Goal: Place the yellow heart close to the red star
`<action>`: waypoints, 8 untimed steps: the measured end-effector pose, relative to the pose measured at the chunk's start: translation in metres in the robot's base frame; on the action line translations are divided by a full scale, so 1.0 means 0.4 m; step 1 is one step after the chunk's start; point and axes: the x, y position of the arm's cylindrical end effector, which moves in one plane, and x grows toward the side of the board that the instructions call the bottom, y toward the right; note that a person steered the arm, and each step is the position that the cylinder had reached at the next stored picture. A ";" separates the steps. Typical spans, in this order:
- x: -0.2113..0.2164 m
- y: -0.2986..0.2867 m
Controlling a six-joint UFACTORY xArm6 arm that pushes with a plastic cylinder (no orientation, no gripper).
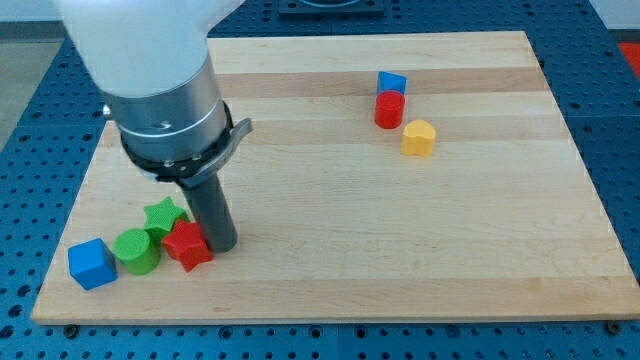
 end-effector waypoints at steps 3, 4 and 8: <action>-0.007 0.047; -0.034 0.118; -0.145 0.393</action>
